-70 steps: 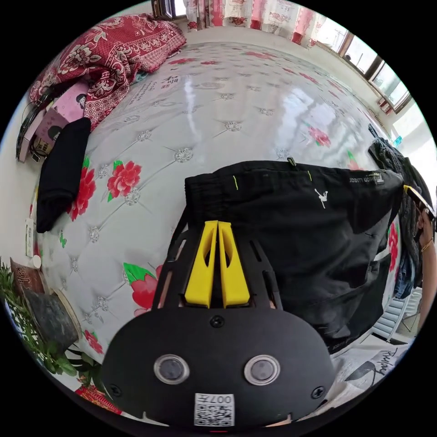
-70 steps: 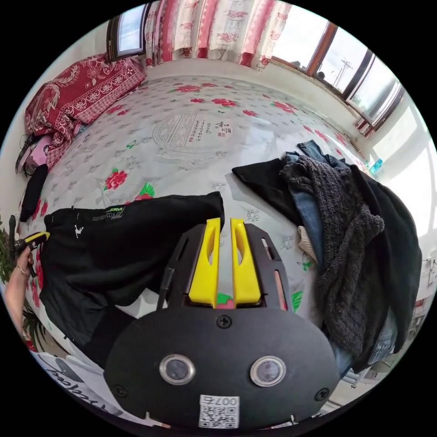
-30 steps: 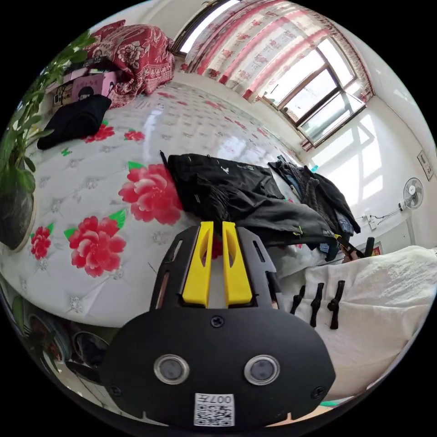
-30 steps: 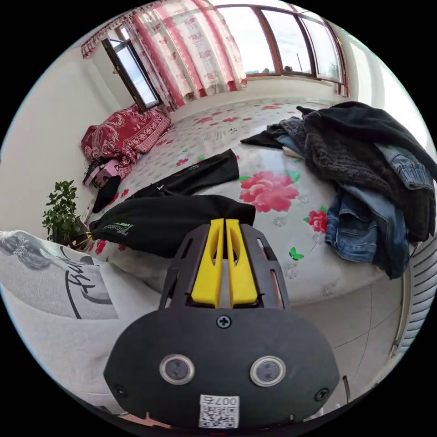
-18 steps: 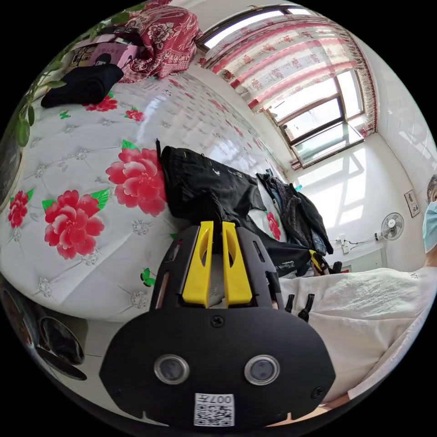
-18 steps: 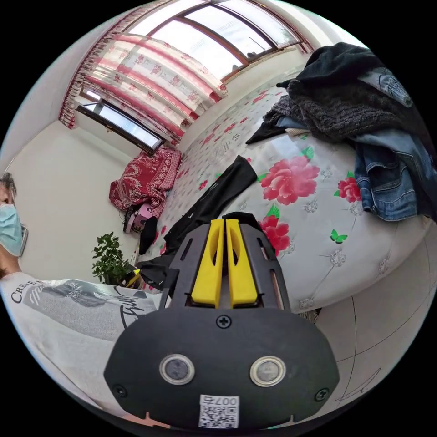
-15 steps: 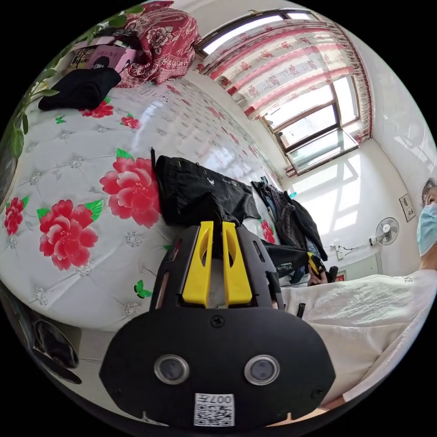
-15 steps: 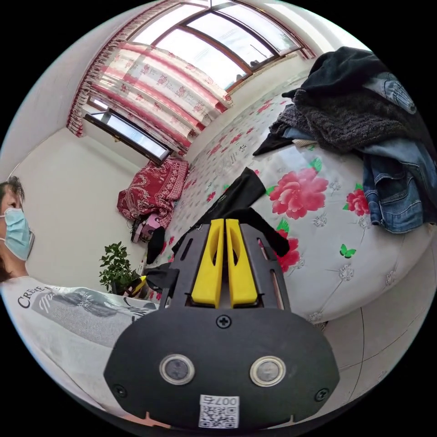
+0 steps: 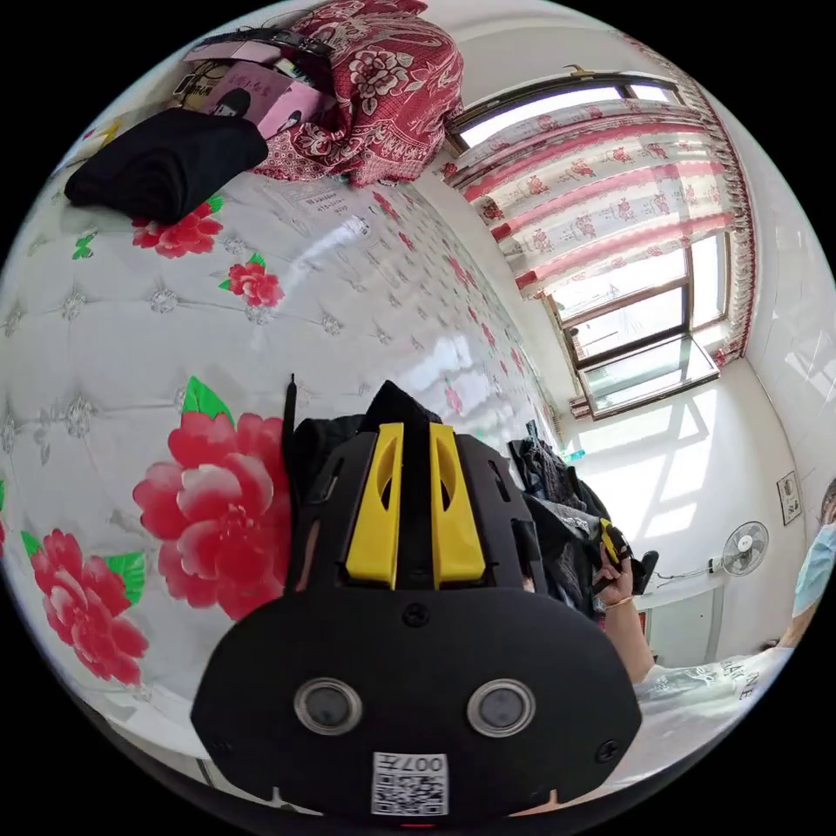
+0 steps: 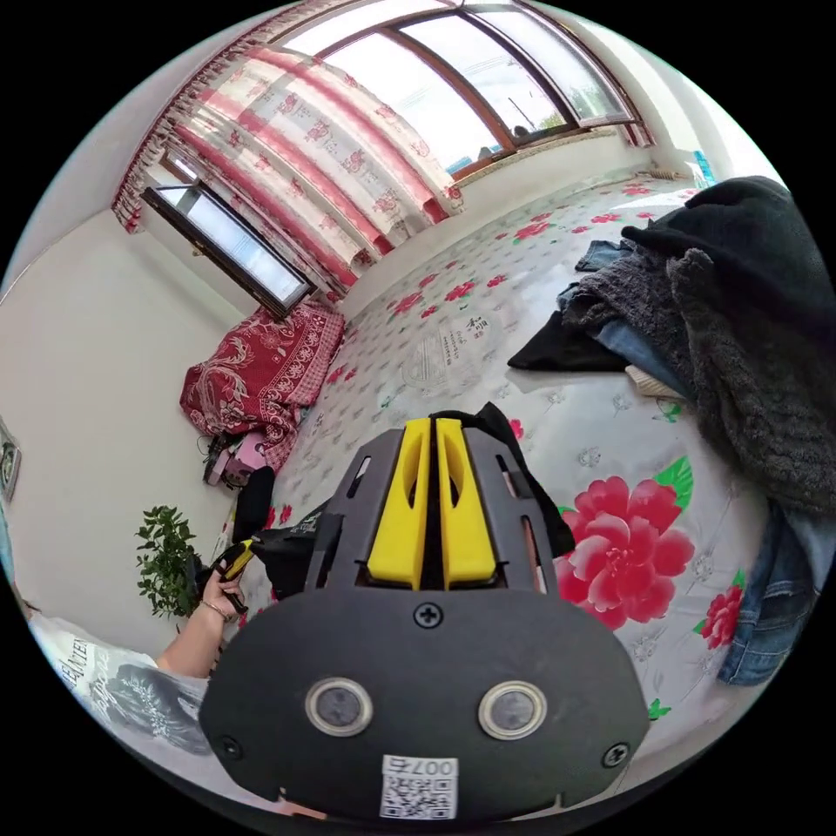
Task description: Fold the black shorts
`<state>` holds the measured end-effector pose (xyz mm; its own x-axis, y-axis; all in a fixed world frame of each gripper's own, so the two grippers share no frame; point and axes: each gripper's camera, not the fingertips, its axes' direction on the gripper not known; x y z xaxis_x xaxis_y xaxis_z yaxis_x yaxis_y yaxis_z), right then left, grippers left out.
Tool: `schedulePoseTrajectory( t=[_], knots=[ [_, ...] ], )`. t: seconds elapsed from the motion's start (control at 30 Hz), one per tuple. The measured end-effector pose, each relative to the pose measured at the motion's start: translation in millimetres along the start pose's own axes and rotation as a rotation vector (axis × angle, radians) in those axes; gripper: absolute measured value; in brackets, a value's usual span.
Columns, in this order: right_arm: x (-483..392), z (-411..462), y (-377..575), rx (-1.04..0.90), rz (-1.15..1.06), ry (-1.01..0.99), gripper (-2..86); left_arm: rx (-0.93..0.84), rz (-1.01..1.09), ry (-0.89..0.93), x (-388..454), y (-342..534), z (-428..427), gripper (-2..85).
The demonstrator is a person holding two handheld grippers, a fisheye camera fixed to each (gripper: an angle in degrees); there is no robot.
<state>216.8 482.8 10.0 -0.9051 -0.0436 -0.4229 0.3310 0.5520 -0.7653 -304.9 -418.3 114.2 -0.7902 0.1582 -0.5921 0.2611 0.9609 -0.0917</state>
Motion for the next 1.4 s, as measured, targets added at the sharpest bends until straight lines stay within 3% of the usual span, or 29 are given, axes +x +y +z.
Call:
schedulePoseTrajectory(
  t=[0.07,0.2,0.4,0.53,0.77,0.93,1.1,1.2,1.3,1.4],
  knots=[
    [-4.6,48.1,-28.6,0.005,-0.042,0.074,2.0,-0.013,-0.025,-0.088,-2.7,-23.8,38.4,4.6],
    [15.2,138.3,-52.7,-0.174,0.041,0.135,3.2,-0.017,-0.027,-0.223,-5.3,-40.5,80.5,5.0],
    [73.4,177.1,-1.4,-0.297,0.100,0.327,3.6,-0.119,0.106,-0.361,-9.8,13.3,101.7,8.0],
    [102.6,192.5,9.5,-0.333,0.195,0.289,3.3,-0.183,0.158,-0.428,-11.7,44.3,121.9,8.6],
    [87.9,228.7,3.1,-0.406,0.102,0.390,0.3,-0.297,0.319,-0.580,-10.3,57.1,176.4,2.0],
    [94.4,179.1,8.8,-0.362,0.032,0.450,0.0,-0.472,0.489,-0.641,-1.7,88.2,170.8,-0.7],
    [130.7,85.0,49.7,-0.269,0.114,0.553,0.4,-0.650,0.461,-0.410,-6.0,177.0,167.0,-0.5],
    [151.9,34.1,80.3,-0.196,0.269,0.530,1.8,-0.592,0.416,-0.416,-9.6,208.3,164.7,0.4],
    [149.4,-3.8,114.4,-0.152,0.271,0.496,3.3,-0.532,0.340,-0.411,-18.6,211.9,155.6,3.0],
    [143.8,-22.9,154.5,-0.149,0.279,0.404,4.4,-0.451,0.418,-0.472,-9.4,214.1,137.9,4.9]
  ],
)
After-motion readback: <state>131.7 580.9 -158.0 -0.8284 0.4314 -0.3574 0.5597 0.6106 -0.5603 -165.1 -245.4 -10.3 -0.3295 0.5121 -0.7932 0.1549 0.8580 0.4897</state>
